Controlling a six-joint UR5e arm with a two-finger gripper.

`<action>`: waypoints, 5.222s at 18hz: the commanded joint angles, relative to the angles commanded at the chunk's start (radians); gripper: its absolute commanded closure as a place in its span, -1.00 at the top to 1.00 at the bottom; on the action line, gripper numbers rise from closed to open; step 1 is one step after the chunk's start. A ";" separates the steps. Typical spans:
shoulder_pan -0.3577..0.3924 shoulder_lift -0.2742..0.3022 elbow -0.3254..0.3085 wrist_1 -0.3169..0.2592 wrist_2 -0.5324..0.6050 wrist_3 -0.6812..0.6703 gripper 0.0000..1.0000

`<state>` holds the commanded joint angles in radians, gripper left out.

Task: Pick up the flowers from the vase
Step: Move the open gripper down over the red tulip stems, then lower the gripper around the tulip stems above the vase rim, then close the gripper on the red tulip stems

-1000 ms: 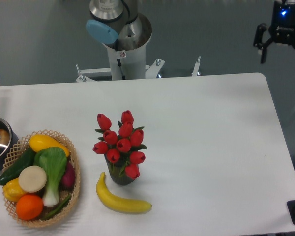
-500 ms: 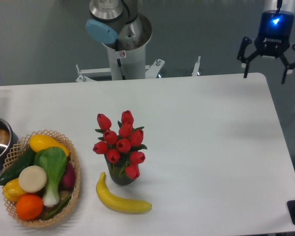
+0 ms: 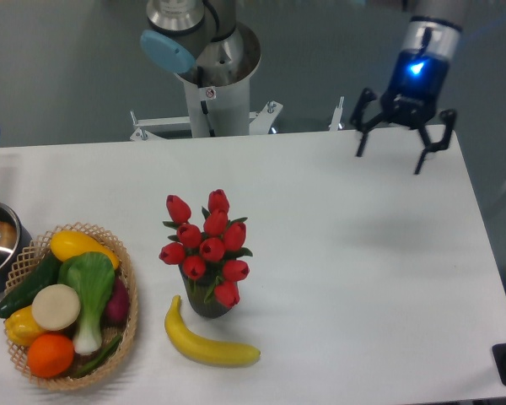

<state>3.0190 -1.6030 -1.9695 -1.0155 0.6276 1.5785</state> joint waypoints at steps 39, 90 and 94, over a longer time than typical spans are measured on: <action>-0.331 -0.178 -0.020 0.104 -0.149 -0.011 1.00; -0.408 -0.238 0.052 0.112 -0.146 -0.096 -0.21; -0.407 -0.233 0.072 0.112 -0.157 -0.150 -0.22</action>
<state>2.6124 -1.8362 -1.8976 -0.9035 0.4710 1.4282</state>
